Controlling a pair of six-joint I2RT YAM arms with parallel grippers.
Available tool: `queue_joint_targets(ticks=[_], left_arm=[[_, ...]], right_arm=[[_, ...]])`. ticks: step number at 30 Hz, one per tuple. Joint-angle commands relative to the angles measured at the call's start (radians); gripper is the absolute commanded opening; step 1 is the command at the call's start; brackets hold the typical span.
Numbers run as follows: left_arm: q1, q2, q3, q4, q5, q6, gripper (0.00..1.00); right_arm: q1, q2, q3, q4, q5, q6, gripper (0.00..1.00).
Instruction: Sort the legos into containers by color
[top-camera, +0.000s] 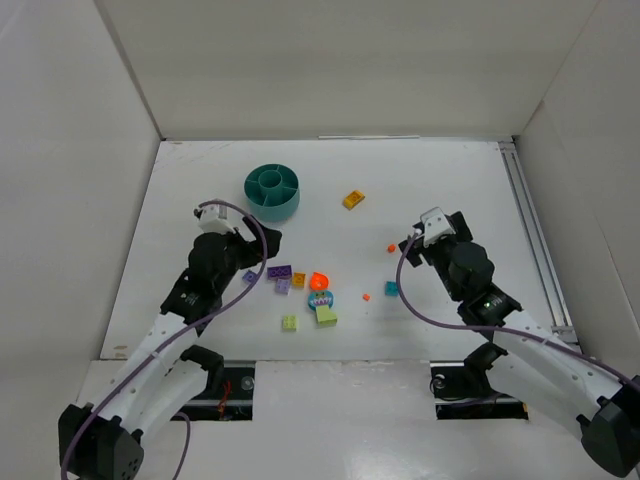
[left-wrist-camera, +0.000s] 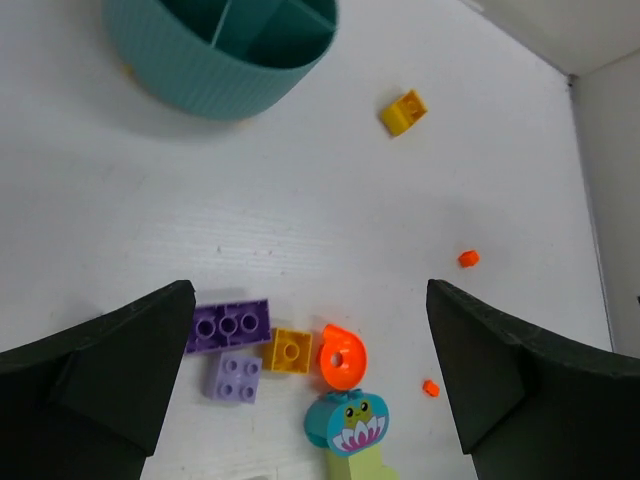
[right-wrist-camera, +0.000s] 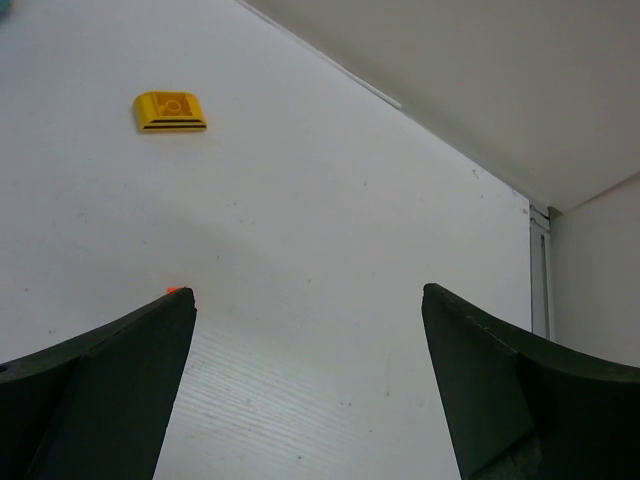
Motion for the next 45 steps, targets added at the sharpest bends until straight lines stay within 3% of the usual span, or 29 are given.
queue_joint_targets(ticks=[1, 6, 24, 36, 45], left_arm=[[-0.022, -0.003, 0.025, -0.229, -0.179, -0.208, 1.00], [-0.022, 0.028, -0.002, -0.346, -0.243, -0.377, 1.00], [0.024, 0.339, 0.022, -0.320, -0.277, -0.460, 0.77], [0.024, 0.447, 0.106, -0.382, -0.358, -0.539, 0.71], [0.024, 0.592, 0.177, -0.406, -0.326, -0.539, 0.64]], right_arm=[[0.011, -0.007, 0.031, 0.007, 0.021, 0.052, 0.99], [0.011, -0.027, 0.020, -0.020, 0.128, 0.107, 0.99], [0.011, -0.015, 0.031, -0.108, 0.191, 0.164, 0.99], [-0.008, 0.022, 0.031, -0.118, 0.254, 0.192, 0.99], [-0.017, 0.065, 0.031, -0.118, 0.263, 0.192, 0.99]])
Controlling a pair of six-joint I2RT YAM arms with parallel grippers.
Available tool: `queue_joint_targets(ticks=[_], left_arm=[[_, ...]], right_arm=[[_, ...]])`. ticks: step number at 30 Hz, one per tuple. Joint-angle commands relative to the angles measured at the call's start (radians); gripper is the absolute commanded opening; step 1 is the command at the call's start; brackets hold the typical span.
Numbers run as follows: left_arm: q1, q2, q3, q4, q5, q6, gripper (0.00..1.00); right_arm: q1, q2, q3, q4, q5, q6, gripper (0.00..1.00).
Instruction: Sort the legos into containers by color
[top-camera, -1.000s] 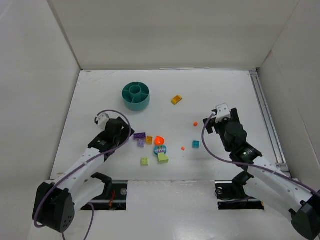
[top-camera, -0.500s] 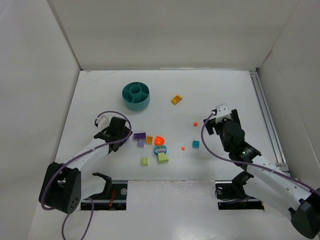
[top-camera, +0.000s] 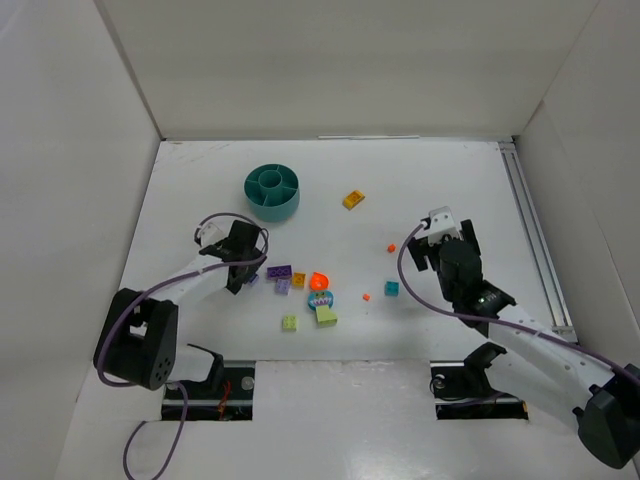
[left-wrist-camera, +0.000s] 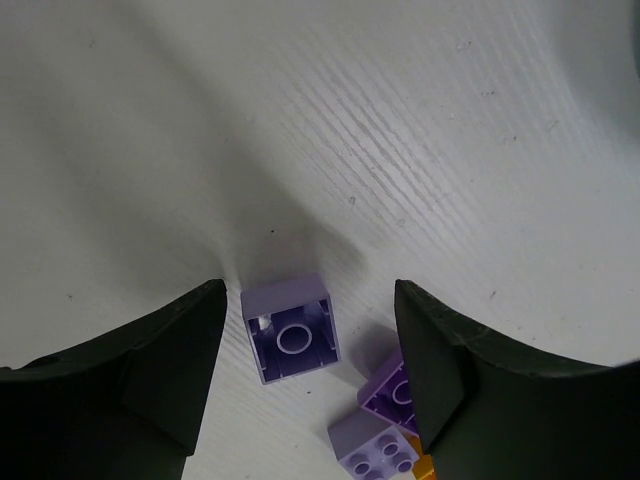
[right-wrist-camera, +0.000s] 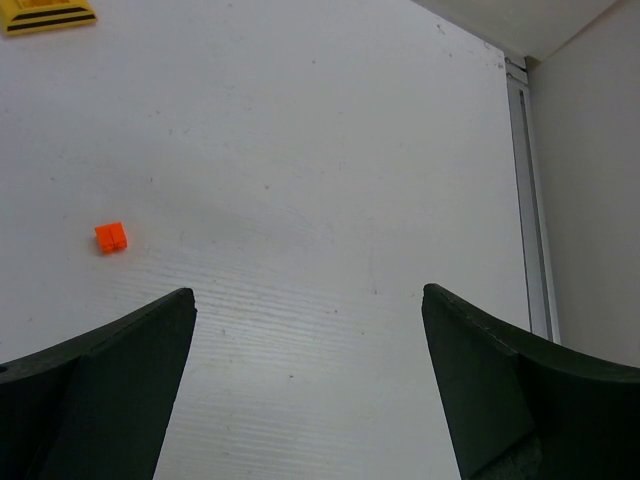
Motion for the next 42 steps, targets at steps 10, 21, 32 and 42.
queue_joint_targets(ticks=[10, 21, 32, 42], left_arm=[[-0.007, 0.066, 0.045, -0.062, 0.021, -0.002, 0.42], [-0.007, -0.026, 0.087, -0.072, 0.017, 0.070, 0.27], [0.020, -0.064, 0.366, 0.097, -0.175, 0.270, 0.27], [0.082, 0.244, 0.676, 0.119, -0.120, 0.375, 0.27]], right_arm=[[-0.037, 0.002, 0.031, 0.011, 0.030, 0.046, 0.99], [-0.037, -0.007, 0.031, 0.001, 0.040, 0.046, 0.99], [-0.046, 0.002, 0.031, 0.001, 0.040, 0.035, 0.99], [-0.055, 0.002, 0.031, 0.001, 0.078, 0.004, 0.99]])
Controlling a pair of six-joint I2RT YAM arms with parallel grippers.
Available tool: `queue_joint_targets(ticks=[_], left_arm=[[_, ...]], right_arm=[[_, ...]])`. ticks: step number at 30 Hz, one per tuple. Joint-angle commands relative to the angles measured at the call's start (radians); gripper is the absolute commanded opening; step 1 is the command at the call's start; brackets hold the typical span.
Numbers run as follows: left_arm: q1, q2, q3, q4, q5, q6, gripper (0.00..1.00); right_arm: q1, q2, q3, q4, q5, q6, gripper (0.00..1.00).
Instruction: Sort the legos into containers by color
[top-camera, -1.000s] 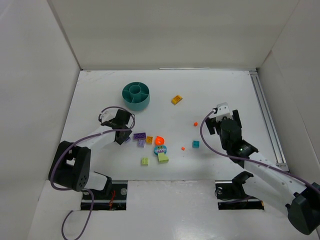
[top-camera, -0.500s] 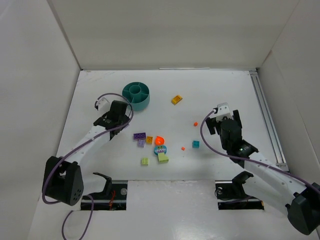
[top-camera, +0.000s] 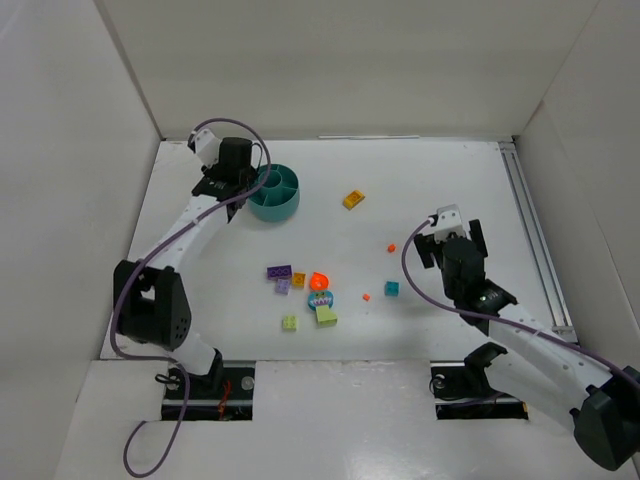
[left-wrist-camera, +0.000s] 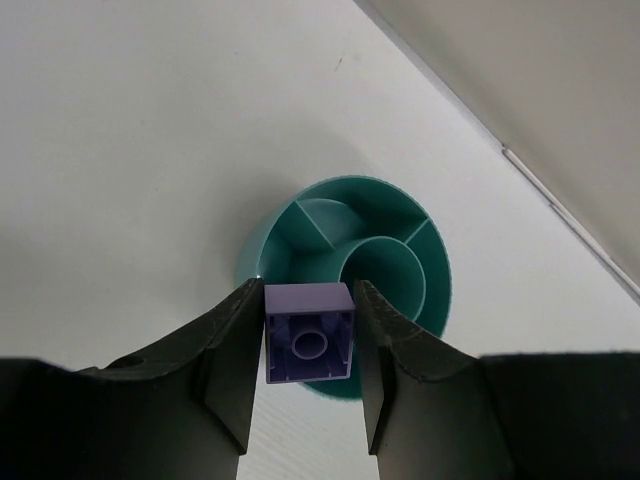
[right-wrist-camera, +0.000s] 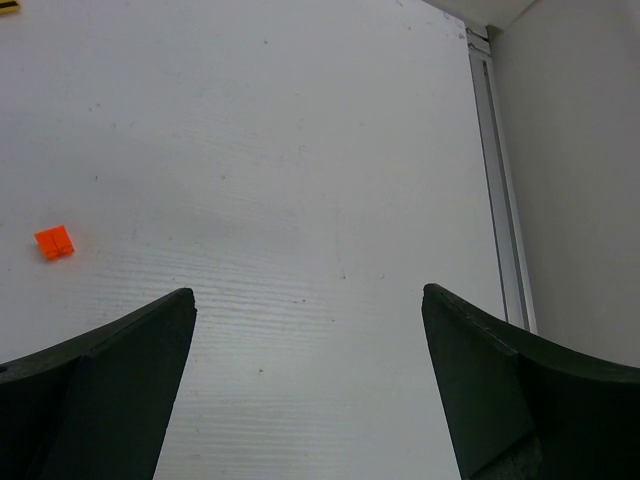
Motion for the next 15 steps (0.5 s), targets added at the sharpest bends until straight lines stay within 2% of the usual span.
queue_joint_targets(ticks=[1, 15], left_arm=[[0.026, 0.067, 0.092, -0.006, 0.018, 0.055, 0.27], [0.049, 0.175, 0.110, 0.084, 0.110, 0.087, 0.31]], right_arm=[[-0.017, -0.006, 0.031, 0.011, 0.035, -0.018, 0.99], [-0.028, 0.003, 0.040, 0.011, 0.015, -0.018, 0.99]])
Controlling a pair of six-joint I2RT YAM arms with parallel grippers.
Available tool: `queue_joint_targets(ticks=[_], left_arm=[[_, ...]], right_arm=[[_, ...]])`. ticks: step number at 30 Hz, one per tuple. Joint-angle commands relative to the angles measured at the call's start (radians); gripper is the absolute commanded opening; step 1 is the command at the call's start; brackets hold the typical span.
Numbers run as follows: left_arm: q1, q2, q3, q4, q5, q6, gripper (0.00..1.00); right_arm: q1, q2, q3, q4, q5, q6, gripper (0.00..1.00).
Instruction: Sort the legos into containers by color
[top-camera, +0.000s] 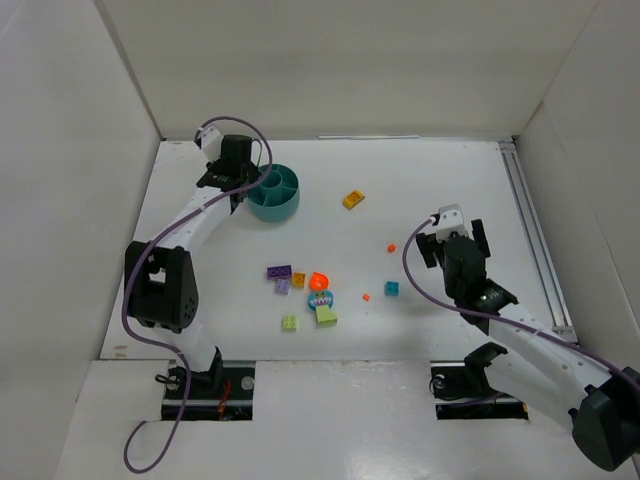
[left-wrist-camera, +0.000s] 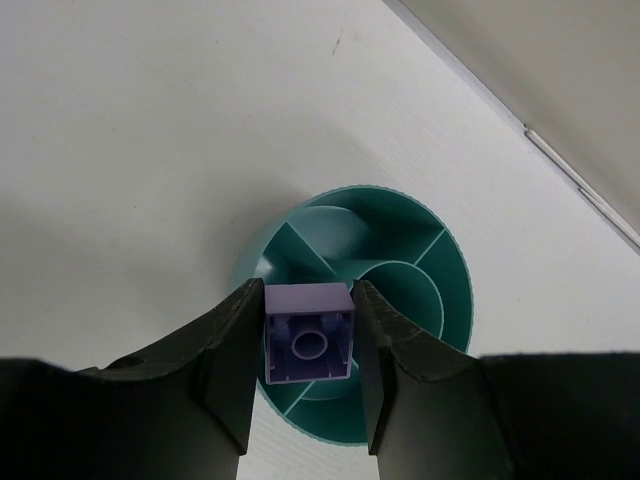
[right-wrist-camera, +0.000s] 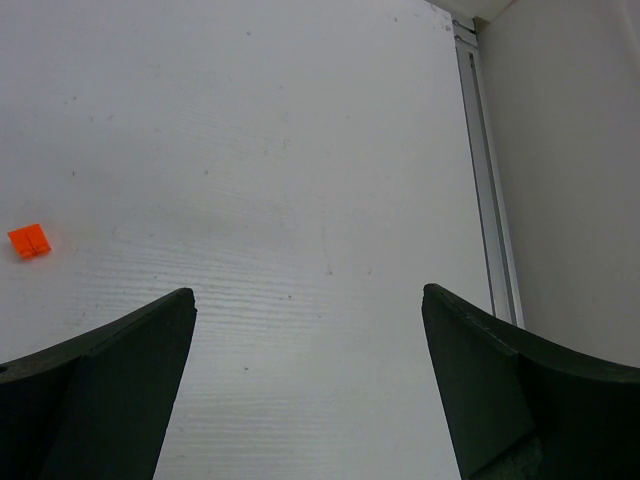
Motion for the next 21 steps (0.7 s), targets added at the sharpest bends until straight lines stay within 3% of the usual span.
queue_joint_targets(ticks=[1, 4, 8, 15, 21], left_arm=[[0.000, 0.024, 0.042, 0.039, 0.038, 0.020, 0.31], [0.000, 0.052, 0.052, 0.030, 0.038, 0.020, 0.38], [0.000, 0.052, 0.042, 0.039, 0.069, 0.020, 0.59], [0.000, 0.003, 0.012, 0.029, 0.133, 0.060, 0.69], [-0.042, -0.238, -0.262, 0.095, 0.255, 0.180, 0.92]], right_arm=[[-0.007, 0.001, 0.040, 0.014, -0.006, 0.000, 0.99], [-0.007, 0.001, 0.040, 0.004, -0.006, 0.000, 0.99], [-0.016, 0.001, 0.049, -0.005, -0.006, 0.000, 0.99], [-0.016, -0.017, 0.049, -0.014, -0.049, -0.009, 0.99], [-0.016, -0.059, 0.058, -0.023, -0.159, -0.030, 0.99]])
